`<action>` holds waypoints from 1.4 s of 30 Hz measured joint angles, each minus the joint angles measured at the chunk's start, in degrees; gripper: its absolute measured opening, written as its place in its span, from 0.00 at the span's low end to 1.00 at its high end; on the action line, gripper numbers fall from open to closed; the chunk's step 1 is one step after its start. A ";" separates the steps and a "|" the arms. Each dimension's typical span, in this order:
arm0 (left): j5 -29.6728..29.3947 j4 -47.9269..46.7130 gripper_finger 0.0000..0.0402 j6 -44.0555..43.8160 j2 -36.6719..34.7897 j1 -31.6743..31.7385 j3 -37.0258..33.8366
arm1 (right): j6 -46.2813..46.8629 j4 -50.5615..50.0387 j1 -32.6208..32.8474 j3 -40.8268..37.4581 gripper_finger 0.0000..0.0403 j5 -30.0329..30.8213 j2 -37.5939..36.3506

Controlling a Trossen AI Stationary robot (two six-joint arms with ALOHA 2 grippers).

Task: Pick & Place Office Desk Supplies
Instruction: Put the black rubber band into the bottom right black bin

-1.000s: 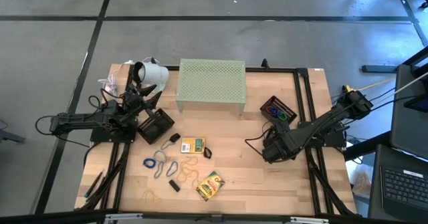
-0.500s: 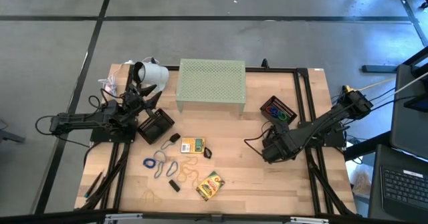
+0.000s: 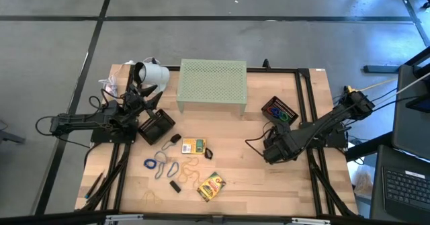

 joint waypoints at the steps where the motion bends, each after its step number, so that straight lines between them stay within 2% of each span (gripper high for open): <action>1: 0.00 0.01 0.46 0.00 -0.01 -0.01 0.00 | -0.20 -0.03 0.00 0.09 0.58 0.00 0.00; 5: 0.00 0.01 0.46 0.00 0.00 0.00 0.00 | -2.16 -0.05 0.00 2.32 0.58 1.22 0.00; 9: 0.00 0.03 0.46 -0.04 0.00 0.00 0.00 | -5.92 1.24 0.00 6.80 0.55 6.71 0.00; 13: 0.00 0.02 0.46 0.00 -0.01 0.00 0.00 | -12.96 5.83 0.19 11.44 0.52 16.03 0.00; 18: 0.00 0.02 0.46 -0.15 -0.01 0.00 0.00 | -26.94 18.86 0.96 13.10 0.49 31.43 0.00; 22: 0.00 0.15 0.46 -6.25 -0.02 -0.02 0.00 | -36.89 30.22 1.39 13.11 0.48 39.49 0.81; 27: -0.27 0.90 0.46 -10.89 -0.02 -0.01 0.00 | -46.30 38.43 1.57 13.09 0.48 42.47 2.88; 34: -9.55 0.44 0.46 -10.58 -0.02 0.04 0.00 | -46.10 41.60 1.53 13.07 0.48 43.47 6.14; 35: -8.97 0.44 0.46 -11.25 -0.02 0.04 0.00 | -45.58 41.53 1.53 13.07 0.48 43.47 6.58; 37: -3.48 0.44 0.46 -13.77 -0.02 -0.02 0.00 | -45.38 42.03 1.53 13.07 0.48 43.47 7.16; 42: 22.01 2.25 0.46 -17.47 0.06 -0.07 0.00 | -45.36 43.46 1.53 13.07 0.48 43.83 8.07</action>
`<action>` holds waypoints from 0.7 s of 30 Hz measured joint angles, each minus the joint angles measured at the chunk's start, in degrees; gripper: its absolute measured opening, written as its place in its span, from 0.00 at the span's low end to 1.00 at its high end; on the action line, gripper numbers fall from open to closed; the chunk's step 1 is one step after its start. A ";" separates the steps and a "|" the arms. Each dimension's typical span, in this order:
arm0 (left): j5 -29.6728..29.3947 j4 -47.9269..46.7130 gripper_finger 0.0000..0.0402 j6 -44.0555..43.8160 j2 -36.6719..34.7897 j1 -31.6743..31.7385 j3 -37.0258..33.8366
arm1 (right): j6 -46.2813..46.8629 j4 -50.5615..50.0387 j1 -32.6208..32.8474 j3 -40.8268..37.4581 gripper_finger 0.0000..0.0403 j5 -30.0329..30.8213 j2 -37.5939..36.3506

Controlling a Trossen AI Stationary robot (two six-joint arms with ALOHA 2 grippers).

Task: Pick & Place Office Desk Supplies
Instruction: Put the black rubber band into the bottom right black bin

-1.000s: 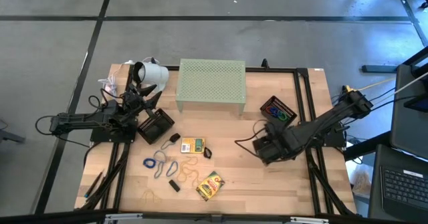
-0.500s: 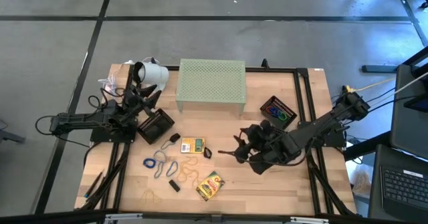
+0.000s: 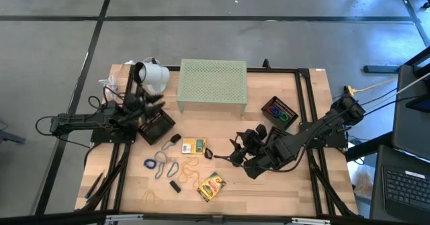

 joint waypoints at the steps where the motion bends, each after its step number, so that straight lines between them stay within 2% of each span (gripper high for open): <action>1: 3.73 0.01 0.46 -1.61 0.25 0.00 0.00 | -0.04 0.02 0.00 0.00 0.48 0.80 0.02; 3: 8.85 -0.41 0.46 -5.07 1.30 -0.18 0.00 | -0.17 0.45 0.00 0.00 0.48 2.14 0.02; 6: 10.67 -1.34 0.46 -8.44 4.95 -1.95 0.00 | -0.28 0.46 0.00 0.00 0.48 4.56 0.02; 11: 7.17 1.94 0.46 -6.67 12.85 -6.03 0.10 | -0.31 0.43 -0.42 0.00 0.48 5.98 0.02; 21: 1.40 2.09 0.46 -5.04 29.51 -12.84 5.55 | -2.05 0.41 -1.31 -0.02 0.48 5.67 0.02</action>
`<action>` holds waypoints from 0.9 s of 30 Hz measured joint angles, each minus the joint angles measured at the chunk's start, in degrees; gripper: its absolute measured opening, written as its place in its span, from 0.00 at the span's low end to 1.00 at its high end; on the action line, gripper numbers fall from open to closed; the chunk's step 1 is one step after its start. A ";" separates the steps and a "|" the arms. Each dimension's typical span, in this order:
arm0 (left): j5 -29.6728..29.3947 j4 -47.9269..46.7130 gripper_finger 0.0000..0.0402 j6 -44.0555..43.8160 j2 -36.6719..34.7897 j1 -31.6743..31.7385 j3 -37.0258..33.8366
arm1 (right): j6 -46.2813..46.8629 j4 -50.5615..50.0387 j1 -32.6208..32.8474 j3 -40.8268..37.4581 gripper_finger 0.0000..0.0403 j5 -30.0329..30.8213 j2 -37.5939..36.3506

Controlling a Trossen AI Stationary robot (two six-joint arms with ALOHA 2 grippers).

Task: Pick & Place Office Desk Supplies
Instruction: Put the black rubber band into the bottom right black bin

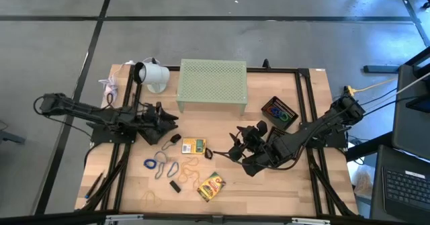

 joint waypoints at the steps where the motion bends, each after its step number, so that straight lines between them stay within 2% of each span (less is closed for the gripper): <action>1: -1.01 0.01 0.46 0.00 2.04 -0.62 0.71 | -0.33 0.00 0.00 0.00 0.48 -0.01 0.00; 7: -4.09 0.01 0.46 0.03 15.40 -4.13 6.03 | -1.06 0.00 0.00 0.00 0.48 -0.21 0.00; 10: -3.90 -0.01 0.46 3.60 22.69 -5.96 9.37 | -1.11 -0.01 0.00 0.00 0.48 -0.21 0.00; 16: 0.18 0.18 0.46 17.93 35.37 -9.28 14.77 | -1.28 -0.02 0.00 0.00 0.48 -0.28 0.00; 23: 0.23 0.62 0.46 21.49 46.76 -9.98 21.77 | -1.30 -0.03 0.00 0.00 0.48 -1.73 0.00; 27: 3.61 0.55 0.47 22.52 53.45 -10.00 25.47 | -1.30 -0.02 0.00 0.00 0.48 -1.74 0.00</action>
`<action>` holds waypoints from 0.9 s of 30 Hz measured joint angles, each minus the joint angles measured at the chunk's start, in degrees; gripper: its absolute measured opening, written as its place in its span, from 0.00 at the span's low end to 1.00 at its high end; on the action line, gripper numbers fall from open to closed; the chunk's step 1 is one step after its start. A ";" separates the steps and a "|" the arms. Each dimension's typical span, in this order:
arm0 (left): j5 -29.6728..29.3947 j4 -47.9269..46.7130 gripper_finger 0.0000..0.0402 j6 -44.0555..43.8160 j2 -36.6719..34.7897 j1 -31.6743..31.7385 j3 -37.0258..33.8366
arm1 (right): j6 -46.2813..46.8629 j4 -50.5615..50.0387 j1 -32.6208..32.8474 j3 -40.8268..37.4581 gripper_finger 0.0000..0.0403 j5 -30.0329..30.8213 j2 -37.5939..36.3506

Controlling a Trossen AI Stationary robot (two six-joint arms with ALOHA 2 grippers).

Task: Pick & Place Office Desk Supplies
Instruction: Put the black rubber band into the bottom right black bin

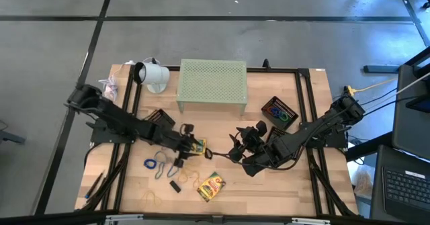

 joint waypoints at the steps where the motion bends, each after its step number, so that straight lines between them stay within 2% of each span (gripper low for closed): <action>1: 0.92 -0.03 0.48 0.01 1.69 0.00 1.00 | 0.04 0.00 0.00 0.00 0.48 0.00 0.00; 6: 4.96 -0.08 0.53 1.10 9.05 0.00 5.37 | 0.25 0.00 0.00 0.00 0.48 0.00 0.00; 11: 3.84 -0.10 0.58 4.43 15.24 0.46 9.33 | 0.28 0.00 0.02 0.00 0.48 -0.01 0.00; 17: 3.45 -0.09 0.57 8.05 21.00 1.81 12.18 | 0.34 0.00 0.07 0.00 0.48 -1.01 0.00; 22: 3.44 -0.11 0.48 8.01 22.34 2.34 12.67 | 0.44 0.00 0.07 -0.02 0.48 -1.95 0.40; 27: 2.96 -0.51 0.29 7.94 22.17 2.36 12.67 | 0.49 0.00 0.07 -0.04 0.48 -2.43 0.46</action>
